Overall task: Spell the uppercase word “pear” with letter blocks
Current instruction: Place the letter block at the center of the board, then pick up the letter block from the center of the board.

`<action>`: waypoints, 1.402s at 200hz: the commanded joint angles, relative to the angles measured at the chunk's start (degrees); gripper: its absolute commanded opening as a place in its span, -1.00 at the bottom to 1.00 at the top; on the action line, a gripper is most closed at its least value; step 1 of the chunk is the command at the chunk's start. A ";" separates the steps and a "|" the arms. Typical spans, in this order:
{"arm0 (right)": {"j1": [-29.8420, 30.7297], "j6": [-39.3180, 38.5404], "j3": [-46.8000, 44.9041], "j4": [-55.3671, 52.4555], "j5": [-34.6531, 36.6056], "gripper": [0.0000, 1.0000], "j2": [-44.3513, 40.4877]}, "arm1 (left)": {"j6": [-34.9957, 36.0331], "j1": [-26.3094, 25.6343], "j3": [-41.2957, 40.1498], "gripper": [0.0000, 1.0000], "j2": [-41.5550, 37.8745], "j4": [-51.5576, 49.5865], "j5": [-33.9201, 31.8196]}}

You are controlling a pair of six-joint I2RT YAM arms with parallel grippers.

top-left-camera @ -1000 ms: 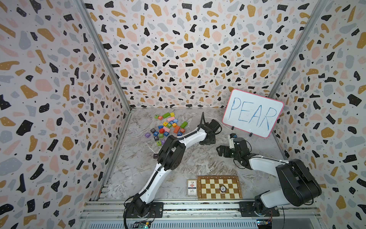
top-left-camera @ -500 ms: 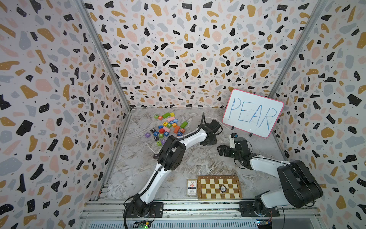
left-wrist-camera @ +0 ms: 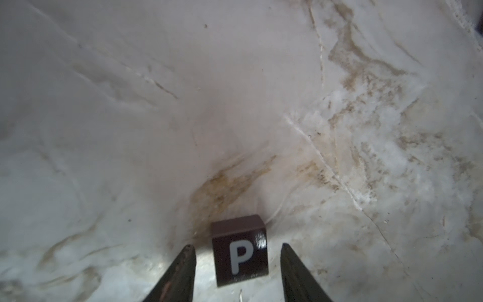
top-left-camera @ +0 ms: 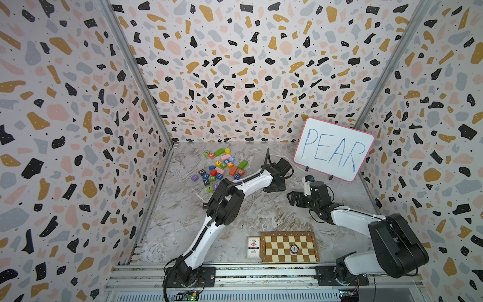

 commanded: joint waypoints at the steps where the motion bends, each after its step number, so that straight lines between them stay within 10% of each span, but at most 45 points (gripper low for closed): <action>1: 0.61 -1.29 1.16 -1.34 -0.24 0.99 -2.54 | 3.07 -0.28 -2.38 0.11 -7.44 -1.55 -4.51; 138: 14.12 -12.42 24.62 -5.00 -1.39 0.99 17.63 | 8.15 15.99 -33.36 0.36 -34.40 -1.91 -5.28; 212: 14.37 -16.13 38.29 -7.87 -3.04 0.99 27.22 | 21.44 24.78 -23.74 0.57 -26.85 -2.60 -3.14; 280: 14.60 -23.38 52.91 -6.98 -10.25 0.99 38.17 | 37.21 39.44 -5.28 0.61 -12.12 -3.14 12.49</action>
